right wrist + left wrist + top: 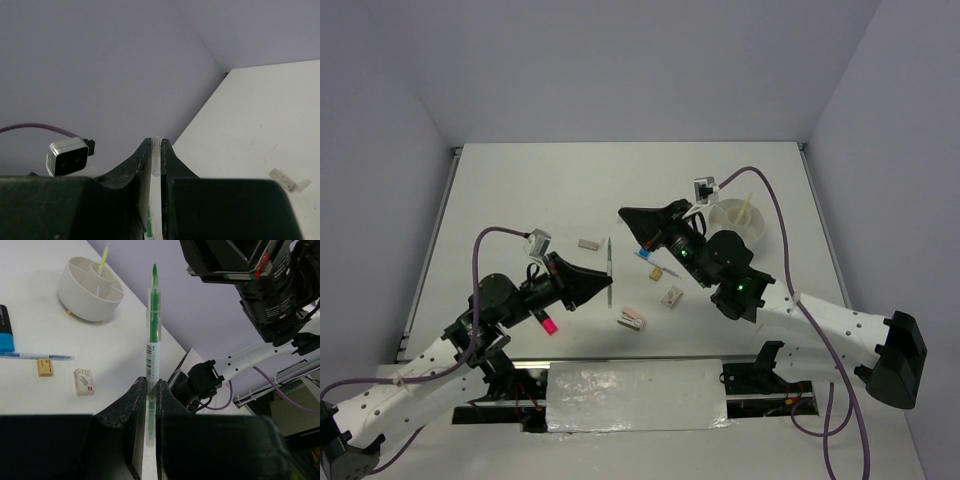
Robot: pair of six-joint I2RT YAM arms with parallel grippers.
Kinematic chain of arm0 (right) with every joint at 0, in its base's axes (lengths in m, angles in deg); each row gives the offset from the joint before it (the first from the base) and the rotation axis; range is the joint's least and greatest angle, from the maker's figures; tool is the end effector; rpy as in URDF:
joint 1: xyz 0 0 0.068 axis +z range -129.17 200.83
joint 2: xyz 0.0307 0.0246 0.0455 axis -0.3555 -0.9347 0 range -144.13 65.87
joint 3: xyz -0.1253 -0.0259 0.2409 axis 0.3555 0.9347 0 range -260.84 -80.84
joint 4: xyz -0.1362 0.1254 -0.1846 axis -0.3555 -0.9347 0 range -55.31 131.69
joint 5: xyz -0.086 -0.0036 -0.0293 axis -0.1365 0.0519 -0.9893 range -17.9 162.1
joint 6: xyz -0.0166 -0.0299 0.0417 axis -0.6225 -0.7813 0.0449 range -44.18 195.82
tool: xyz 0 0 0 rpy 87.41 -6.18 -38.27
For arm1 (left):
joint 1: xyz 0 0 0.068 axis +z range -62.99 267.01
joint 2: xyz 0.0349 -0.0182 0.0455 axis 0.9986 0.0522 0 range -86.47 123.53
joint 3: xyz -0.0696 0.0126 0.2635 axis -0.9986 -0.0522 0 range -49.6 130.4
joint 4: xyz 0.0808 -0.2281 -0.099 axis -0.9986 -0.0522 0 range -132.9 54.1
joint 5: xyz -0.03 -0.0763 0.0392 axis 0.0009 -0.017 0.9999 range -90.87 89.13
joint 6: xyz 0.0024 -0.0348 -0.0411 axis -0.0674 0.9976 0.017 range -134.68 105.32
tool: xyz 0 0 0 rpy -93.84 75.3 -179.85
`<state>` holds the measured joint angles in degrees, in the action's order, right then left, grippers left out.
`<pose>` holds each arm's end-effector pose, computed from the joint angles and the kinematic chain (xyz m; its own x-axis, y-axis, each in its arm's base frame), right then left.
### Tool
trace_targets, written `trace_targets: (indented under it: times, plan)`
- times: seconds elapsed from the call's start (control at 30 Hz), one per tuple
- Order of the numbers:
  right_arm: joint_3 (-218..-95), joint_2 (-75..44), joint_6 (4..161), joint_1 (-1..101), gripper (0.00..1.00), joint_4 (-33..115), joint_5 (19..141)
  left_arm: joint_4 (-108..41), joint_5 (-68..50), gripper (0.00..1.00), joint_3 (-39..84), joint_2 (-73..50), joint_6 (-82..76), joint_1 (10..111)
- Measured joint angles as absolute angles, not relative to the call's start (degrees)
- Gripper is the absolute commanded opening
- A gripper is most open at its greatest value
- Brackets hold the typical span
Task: Sort the stationery into containers
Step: Pick up the pen cap from the center of the board, then close the pen cap on the pen.
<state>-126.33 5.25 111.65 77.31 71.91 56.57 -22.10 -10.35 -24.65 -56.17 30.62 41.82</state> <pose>0.1444 0.2008 0.3656 -0.2701 0.6136 -0.7419 -0.6198 0.4789 0.6217 0.1012 -0.1102 0.2996 -0.5062 -0.4853 -0.7129 0.6465 0.3336 -0.6861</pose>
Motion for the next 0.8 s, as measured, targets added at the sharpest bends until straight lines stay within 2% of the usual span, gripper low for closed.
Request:
trace_targets:
  times: [0.8]
  plan:
    - [-126.4, 3.4, 110.0, 78.7, 0.00, 72.1, 61.4, -19.9, -11.7, 0.00, -25.0, -55.0, 30.5, 41.8]
